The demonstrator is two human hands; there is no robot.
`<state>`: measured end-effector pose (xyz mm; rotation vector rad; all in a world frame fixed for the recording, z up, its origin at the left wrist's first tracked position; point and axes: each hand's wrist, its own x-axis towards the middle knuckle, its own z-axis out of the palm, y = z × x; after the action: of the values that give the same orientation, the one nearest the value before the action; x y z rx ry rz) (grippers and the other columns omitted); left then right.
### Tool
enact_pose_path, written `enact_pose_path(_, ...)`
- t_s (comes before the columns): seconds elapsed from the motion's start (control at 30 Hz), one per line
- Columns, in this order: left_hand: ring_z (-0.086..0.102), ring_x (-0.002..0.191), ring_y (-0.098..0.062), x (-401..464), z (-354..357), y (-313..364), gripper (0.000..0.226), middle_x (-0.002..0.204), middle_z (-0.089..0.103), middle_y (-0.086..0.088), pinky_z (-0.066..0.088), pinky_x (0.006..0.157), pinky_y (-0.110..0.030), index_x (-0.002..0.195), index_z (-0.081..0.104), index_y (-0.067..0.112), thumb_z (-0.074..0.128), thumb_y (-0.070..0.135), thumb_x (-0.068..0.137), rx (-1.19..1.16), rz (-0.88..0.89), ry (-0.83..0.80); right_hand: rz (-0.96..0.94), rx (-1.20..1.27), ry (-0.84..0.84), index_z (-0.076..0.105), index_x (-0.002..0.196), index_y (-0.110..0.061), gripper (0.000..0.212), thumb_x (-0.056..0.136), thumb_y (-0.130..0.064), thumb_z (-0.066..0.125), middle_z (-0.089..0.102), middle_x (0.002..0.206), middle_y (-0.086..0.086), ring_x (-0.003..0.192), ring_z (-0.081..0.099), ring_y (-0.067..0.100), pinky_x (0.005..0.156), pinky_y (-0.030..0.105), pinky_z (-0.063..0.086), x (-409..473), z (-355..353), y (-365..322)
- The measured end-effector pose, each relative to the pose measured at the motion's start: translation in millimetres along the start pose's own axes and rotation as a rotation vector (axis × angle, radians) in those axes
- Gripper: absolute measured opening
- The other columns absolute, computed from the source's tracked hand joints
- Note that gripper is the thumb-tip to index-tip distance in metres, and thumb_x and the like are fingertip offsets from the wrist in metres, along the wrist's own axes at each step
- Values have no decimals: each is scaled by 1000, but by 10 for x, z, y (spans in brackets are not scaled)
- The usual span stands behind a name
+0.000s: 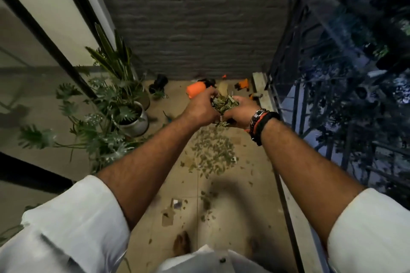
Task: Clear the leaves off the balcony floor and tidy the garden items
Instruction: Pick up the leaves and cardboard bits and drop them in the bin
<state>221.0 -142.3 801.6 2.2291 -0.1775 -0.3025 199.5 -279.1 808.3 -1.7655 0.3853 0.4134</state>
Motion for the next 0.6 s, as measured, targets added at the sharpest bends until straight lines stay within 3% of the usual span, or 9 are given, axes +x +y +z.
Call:
enact_pose_path(0.07, 70, 82, -26, -72, -97, 142, 59, 101, 69, -9, 61, 64, -47, 113, 57, 18, 80, -4, 64, -8, -7, 25, -24, -13, -23, 62, 107, -15, 44, 75, 14, 67, 69, 93, 12, 78, 67, 24, 63, 33, 59, -49, -43, -121)
enact_pose_path(0.23, 69, 86, -21, -297, -245, 468, 55, 103, 68, -6, 62, 68, -43, 112, 59, 17, 80, -8, 66, -11, -31, 104, -97, -17, -112, 67, 86, -19, 37, 72, 15, 67, 70, 88, 10, 86, 69, 29, 78, 45, 59, -162, -138, -319)
enact_pose_path(0.37, 69, 88, -19, -586, -241, 663, 57, 105, 68, -4, 62, 71, -37, 114, 60, 18, 80, -7, 66, -25, -89, 227, -148, -63, -224, 67, 92, -18, 40, 70, 15, 68, 71, 90, 12, 85, 71, 29, 72, 44, 60, -270, -207, -400)
enact_pose_path(0.47, 69, 85, -17, -823, -252, 694, 56, 101, 68, -1, 62, 63, -33, 113, 60, 19, 80, -8, 67, -75, -158, 299, -164, -109, -332, 67, 99, -17, 41, 72, 14, 68, 71, 88, 9, 80, 70, 24, 67, 38, 61, -403, -169, -460)
enact_pose_path(0.6, 70, 86, -19, -1224, -327, 618, 57, 99, 70, -2, 62, 69, -40, 107, 61, 22, 84, -3, 62, -85, -237, 407, -174, -177, -466, 69, 95, -18, 39, 72, 13, 70, 73, 96, 12, 89, 71, 27, 79, 46, 59, -560, 52, -475)
